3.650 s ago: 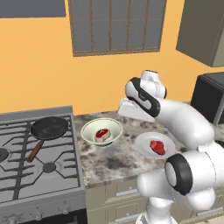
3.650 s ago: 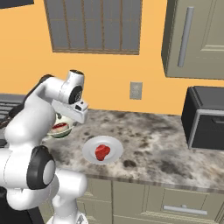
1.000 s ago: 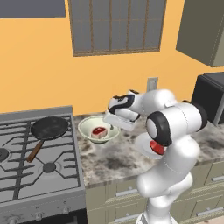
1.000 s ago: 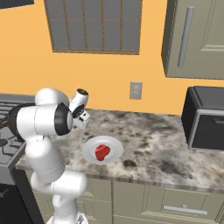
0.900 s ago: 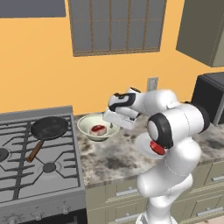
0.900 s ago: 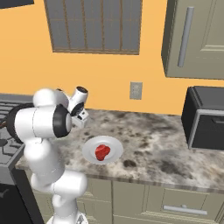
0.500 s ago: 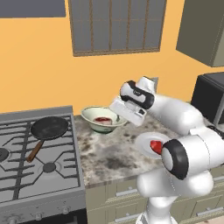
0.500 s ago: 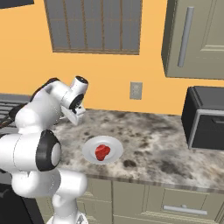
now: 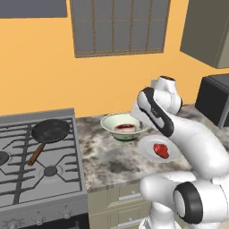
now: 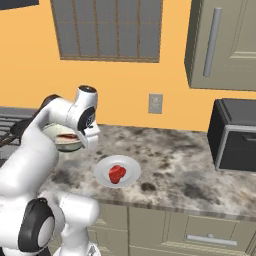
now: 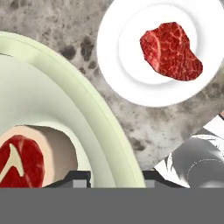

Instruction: Place one of the steaks on the plate and the other in the bowl. Then place the bowl in the fridge.

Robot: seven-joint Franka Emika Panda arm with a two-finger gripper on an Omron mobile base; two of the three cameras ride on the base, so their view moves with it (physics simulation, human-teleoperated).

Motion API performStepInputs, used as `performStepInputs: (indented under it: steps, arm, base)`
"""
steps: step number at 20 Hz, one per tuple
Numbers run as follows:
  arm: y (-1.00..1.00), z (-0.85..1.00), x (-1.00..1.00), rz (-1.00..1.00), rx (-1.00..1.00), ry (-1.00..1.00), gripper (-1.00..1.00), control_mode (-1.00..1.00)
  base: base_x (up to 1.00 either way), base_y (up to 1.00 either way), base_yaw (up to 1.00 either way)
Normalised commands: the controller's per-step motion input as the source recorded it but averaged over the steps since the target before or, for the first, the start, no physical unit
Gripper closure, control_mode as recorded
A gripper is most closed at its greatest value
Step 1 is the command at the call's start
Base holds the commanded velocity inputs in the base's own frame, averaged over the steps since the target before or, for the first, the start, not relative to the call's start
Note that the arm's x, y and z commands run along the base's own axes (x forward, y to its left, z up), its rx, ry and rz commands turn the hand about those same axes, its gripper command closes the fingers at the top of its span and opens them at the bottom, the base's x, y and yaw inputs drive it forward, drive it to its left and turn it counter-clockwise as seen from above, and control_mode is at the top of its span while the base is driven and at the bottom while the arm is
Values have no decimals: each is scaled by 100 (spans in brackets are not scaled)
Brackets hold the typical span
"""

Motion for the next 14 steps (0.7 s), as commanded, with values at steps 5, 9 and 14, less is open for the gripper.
performStepInputs:
  steps: [5,9,14]
  arm:
    - [-26,54,-97,-4,0,-10,100,-100]
    - [-16,55,-84,0,-6,-4,100,-100]
    - [-13,4,-53,0,-8,3,100,-100]
  base:
    - [0,0,0]
    - [0,0,0]
    - [0,0,0]
